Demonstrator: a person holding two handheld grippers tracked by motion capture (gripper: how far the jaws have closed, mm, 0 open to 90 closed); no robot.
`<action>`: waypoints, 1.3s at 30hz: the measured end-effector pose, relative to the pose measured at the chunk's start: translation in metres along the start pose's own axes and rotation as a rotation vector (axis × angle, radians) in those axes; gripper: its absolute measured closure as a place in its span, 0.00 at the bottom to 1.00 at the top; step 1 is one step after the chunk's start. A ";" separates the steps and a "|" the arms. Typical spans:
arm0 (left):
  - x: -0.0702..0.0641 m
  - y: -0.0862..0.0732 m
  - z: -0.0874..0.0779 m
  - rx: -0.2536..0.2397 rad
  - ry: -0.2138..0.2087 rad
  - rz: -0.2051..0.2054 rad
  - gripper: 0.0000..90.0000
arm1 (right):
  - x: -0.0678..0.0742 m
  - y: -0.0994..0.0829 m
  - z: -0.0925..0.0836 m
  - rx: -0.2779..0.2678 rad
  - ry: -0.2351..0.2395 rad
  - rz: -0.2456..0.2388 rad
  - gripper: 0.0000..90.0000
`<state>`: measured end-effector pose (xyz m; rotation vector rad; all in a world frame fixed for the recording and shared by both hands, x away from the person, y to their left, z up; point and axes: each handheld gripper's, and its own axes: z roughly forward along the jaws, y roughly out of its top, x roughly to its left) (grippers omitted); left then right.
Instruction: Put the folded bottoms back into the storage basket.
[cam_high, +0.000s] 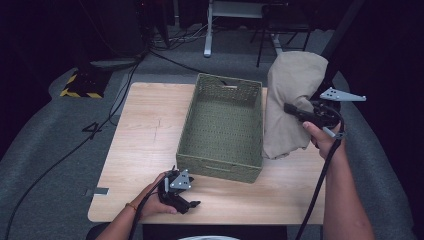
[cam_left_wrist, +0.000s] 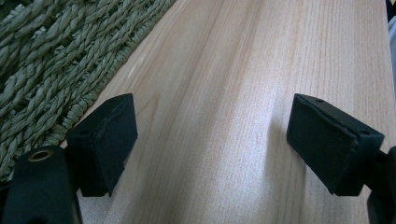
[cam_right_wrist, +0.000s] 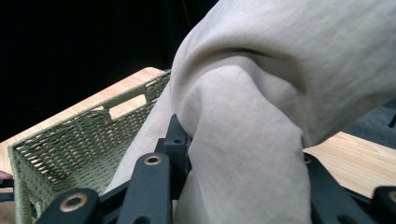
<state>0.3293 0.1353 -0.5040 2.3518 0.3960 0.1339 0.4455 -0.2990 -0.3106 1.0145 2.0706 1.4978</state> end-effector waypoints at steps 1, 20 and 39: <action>0.000 0.000 0.000 0.000 0.000 0.000 0.19 | 0.000 0.000 0.000 0.000 0.000 0.000 0.73; 0.000 0.000 0.000 0.001 -0.001 -0.001 0.19 | 0.038 0.021 0.057 0.051 0.080 -0.057 0.73; 0.000 -0.001 -0.001 0.001 0.000 -0.005 0.19 | 0.055 0.002 0.122 0.208 0.119 -0.075 0.73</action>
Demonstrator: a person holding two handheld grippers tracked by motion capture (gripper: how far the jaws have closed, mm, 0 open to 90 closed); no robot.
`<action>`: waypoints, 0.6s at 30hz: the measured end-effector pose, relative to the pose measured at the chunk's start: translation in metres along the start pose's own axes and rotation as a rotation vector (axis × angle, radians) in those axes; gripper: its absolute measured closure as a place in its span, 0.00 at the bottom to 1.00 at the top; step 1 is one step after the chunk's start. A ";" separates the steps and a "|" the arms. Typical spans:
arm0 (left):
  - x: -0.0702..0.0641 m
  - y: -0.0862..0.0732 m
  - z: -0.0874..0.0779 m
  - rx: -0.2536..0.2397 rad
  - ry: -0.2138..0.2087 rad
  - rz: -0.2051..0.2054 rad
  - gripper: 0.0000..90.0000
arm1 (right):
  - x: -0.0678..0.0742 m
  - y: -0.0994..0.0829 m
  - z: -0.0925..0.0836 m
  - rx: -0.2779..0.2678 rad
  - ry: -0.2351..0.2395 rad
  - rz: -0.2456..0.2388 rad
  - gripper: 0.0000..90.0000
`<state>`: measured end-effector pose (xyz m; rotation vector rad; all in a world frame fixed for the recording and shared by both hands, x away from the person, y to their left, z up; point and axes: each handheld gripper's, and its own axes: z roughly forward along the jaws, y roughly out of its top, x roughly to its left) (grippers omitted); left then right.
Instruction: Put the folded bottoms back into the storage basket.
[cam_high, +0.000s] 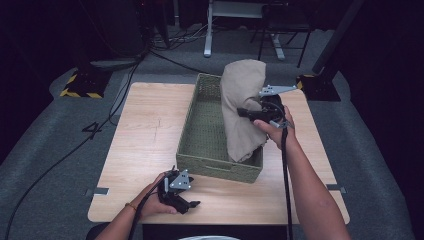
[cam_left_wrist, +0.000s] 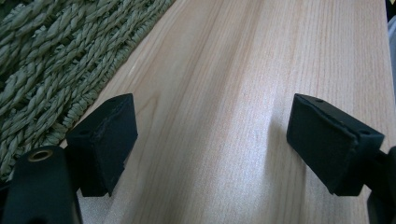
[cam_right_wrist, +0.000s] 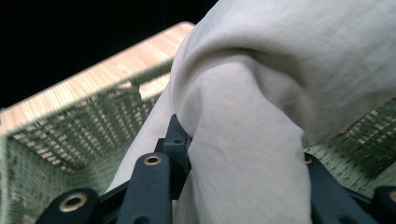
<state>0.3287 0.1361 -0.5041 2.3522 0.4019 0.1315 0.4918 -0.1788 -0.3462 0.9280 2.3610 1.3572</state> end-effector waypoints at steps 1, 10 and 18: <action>0.000 0.000 0.000 0.000 0.000 0.000 0.19 | 0.000 0.000 0.000 0.000 0.000 0.000 0.73; 0.000 0.000 0.000 0.001 -0.001 0.001 0.19 | 0.005 -0.008 0.026 0.086 0.009 -0.019 0.73; 0.000 0.000 0.000 0.001 -0.001 0.000 0.19 | 0.012 -0.009 0.045 0.155 0.017 -0.047 0.73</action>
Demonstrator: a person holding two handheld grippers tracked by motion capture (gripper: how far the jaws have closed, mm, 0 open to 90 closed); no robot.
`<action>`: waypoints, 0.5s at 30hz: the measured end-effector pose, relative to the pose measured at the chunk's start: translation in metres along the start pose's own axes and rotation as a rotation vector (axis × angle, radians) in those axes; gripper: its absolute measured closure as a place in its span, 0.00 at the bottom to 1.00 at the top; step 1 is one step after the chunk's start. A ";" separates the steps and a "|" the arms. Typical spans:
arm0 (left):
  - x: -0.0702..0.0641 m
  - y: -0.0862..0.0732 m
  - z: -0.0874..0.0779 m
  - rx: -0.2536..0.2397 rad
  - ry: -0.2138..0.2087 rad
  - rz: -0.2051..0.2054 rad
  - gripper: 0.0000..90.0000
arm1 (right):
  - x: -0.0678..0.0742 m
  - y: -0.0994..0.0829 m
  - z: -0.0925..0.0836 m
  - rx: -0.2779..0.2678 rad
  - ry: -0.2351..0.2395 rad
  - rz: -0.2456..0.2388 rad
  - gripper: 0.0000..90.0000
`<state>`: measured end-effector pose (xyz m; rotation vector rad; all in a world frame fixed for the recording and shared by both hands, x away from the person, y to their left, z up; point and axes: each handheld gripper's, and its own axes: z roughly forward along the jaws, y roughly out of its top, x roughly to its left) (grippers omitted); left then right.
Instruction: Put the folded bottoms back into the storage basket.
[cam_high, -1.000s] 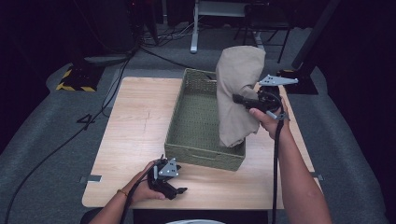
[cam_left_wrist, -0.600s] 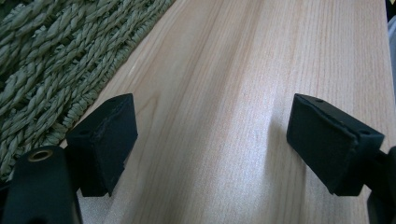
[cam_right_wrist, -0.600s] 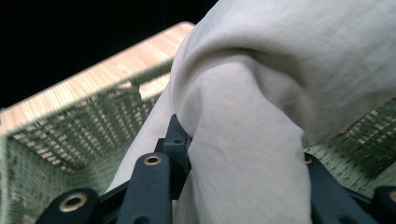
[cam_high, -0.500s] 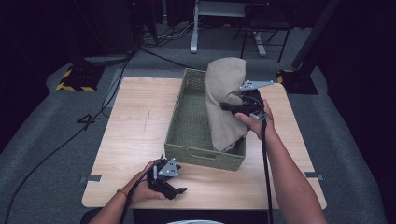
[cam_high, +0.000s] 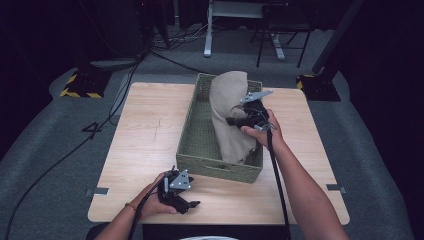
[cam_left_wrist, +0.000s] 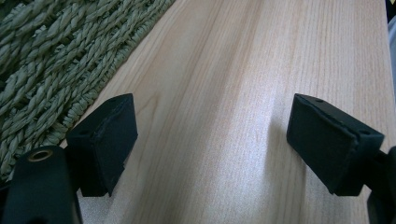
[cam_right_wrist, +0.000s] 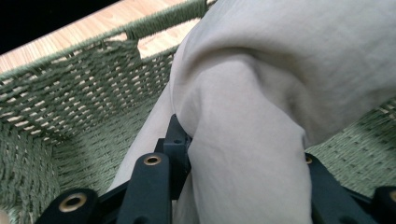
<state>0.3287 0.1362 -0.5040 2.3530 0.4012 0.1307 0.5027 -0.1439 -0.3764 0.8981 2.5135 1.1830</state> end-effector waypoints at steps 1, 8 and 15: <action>0.000 0.000 0.000 0.000 0.000 0.000 0.19 | 0.001 0.000 0.004 0.016 -0.004 -0.004 0.73; 0.000 0.000 0.000 -0.001 0.001 0.000 0.19 | 0.008 0.003 0.020 0.104 -0.022 -0.047 0.73; 0.000 0.000 0.000 0.000 0.000 0.001 0.19 | 0.016 0.005 0.034 0.178 -0.016 -0.077 0.73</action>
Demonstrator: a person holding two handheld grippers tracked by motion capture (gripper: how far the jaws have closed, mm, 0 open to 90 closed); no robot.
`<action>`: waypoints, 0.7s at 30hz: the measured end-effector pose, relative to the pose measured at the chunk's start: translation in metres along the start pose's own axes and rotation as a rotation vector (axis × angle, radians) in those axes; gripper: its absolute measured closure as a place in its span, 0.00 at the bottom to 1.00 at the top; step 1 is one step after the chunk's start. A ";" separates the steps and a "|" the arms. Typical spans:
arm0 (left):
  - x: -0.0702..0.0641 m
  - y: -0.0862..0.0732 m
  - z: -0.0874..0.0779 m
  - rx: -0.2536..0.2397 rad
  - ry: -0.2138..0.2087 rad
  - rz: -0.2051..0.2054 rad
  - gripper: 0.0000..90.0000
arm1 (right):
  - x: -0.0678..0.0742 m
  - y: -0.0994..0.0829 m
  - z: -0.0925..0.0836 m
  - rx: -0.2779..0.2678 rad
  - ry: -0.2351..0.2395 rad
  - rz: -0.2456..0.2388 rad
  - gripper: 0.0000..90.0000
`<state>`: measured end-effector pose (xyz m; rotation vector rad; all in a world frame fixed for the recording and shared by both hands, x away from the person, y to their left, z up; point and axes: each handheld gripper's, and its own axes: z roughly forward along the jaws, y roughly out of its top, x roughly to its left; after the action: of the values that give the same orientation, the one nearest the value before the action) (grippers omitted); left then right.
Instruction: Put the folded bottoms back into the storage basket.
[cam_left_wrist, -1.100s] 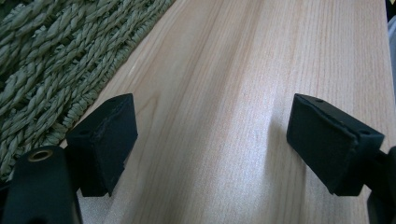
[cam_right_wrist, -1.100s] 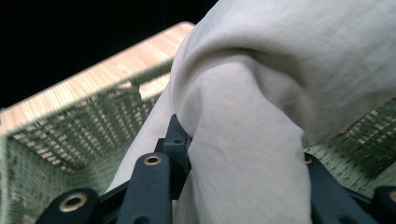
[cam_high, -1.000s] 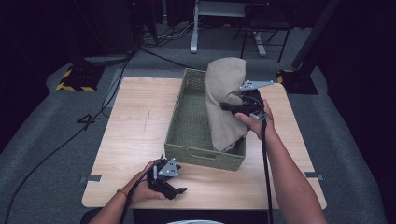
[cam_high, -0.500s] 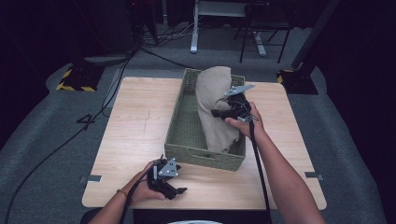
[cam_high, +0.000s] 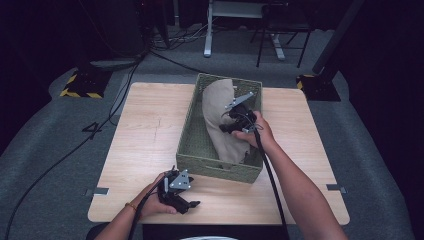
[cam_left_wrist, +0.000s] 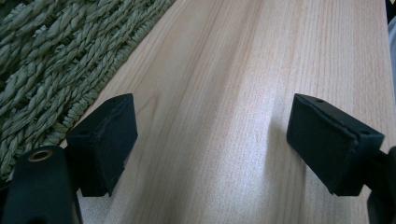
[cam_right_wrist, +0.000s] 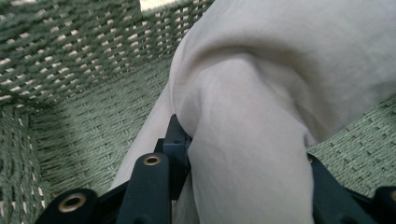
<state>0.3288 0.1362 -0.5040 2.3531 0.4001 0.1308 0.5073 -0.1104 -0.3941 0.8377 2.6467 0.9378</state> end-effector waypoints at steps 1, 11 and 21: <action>0.000 0.000 0.000 0.000 0.000 0.000 0.19 | 0.001 0.000 0.001 0.008 0.003 0.002 0.73; 0.000 0.000 0.000 0.000 0.000 -0.001 0.19 | 0.010 0.000 0.012 0.106 0.070 -0.020 0.72; 0.000 0.000 0.000 -0.001 0.001 0.000 0.19 | 0.013 0.000 0.026 0.226 0.052 -0.042 0.68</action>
<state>0.3288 0.1361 -0.5042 2.3517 0.4007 0.1315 0.5066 -0.0898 -0.4142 0.8111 2.8415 0.6678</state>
